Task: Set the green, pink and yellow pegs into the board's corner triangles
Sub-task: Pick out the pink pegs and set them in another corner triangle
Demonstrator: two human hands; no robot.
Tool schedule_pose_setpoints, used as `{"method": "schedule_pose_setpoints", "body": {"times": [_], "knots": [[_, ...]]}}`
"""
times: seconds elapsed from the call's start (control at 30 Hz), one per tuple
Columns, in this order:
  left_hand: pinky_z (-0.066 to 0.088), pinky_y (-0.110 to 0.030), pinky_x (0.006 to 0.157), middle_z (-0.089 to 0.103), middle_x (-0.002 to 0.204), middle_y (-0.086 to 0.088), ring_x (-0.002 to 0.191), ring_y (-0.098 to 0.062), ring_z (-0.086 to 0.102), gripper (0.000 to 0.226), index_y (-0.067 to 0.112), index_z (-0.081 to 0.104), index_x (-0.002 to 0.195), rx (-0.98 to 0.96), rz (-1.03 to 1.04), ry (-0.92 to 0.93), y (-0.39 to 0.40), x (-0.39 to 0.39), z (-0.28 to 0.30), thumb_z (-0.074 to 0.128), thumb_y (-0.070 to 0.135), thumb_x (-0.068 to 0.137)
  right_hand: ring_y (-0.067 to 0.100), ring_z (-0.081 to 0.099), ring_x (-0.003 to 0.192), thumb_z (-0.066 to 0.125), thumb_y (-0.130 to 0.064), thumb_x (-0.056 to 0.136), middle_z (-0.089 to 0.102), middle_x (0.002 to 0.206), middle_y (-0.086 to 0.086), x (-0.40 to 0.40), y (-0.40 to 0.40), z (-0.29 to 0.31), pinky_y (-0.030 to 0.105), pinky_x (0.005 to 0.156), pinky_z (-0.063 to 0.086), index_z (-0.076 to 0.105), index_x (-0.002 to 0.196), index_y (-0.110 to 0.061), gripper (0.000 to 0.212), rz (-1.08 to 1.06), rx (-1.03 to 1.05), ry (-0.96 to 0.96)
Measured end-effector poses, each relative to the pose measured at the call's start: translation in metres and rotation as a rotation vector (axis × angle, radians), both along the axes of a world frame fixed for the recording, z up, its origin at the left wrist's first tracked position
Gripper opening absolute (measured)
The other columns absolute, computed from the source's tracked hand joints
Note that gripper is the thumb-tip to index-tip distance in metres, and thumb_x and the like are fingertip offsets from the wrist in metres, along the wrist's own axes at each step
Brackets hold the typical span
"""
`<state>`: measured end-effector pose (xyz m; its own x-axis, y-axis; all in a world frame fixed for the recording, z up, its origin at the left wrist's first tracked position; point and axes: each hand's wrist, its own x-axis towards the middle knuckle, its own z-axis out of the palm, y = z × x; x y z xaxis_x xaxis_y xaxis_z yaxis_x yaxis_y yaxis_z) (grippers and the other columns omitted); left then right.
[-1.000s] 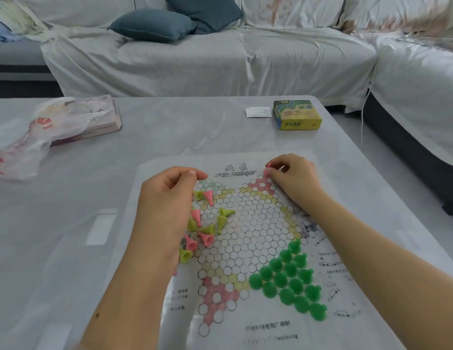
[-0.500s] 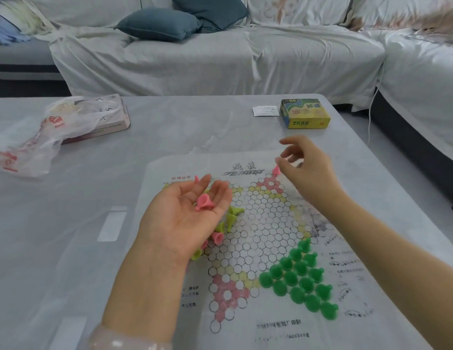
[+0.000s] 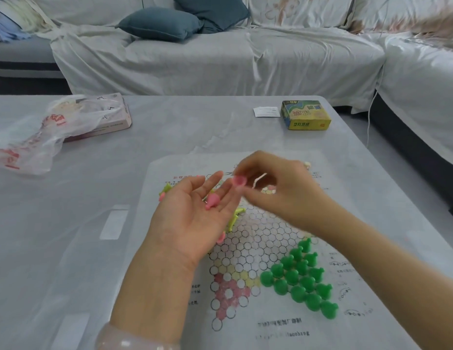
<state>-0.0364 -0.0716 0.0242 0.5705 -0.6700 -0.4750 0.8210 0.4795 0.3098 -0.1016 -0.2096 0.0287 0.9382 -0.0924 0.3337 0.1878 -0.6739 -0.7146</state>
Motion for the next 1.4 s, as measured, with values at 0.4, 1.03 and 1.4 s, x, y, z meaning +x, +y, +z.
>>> {"method": "schedule_pose_setpoints", "body": {"times": [0.4, 1.03, 1.4], "knots": [[0.029, -0.016, 0.039, 0.043, 0.058, 0.004, 0.045, -0.006, 0.033, 0.025, 0.018, 0.062, 0.082, 0.844, 0.234, -0.686, 0.000, 0.014, -0.003, 0.041, 0.005, 0.087, 0.018, 0.064, 0.067, 0.054, -0.013, 0.089, 0.068, 0.082, 0.010, -0.024, -0.077, -0.051, 0.032, 0.069, 0.055, 0.049, 0.090, -0.015, 0.006, -0.715, 0.483, 0.093], [0.038, -0.027, 0.068, 0.059, 0.103, 0.005, 0.101, -0.015, 0.048, 0.022, 0.029, 0.063, 0.108, 1.601, -0.554, -2.018, -0.031, 0.040, -0.025, 0.051, 0.033, 0.090, 0.014, 0.063, 0.083, 0.057, -0.022, 0.087, 0.063, 0.088, -0.005, -0.012, -0.073, -0.063, 0.029, 0.077, 0.053, 0.055, 0.092, -0.022, 0.006, -0.770, 0.313, 0.037], [0.035, -0.012, 0.063, 0.063, 0.084, 0.014, 0.074, 0.009, 0.049, 0.014, 0.019, 0.068, 0.098, 0.864, -0.071, -1.037, -0.035, 0.021, -0.011, 0.062, 0.022, 0.085, 0.002, 0.052, 0.070, 0.060, -0.021, 0.085, 0.062, 0.080, -0.006, 0.011, -0.069, -0.058, 0.007, 0.062, 0.036, 0.067, 0.090, -0.016, 0.010, -0.672, 0.062, 0.118]]}}
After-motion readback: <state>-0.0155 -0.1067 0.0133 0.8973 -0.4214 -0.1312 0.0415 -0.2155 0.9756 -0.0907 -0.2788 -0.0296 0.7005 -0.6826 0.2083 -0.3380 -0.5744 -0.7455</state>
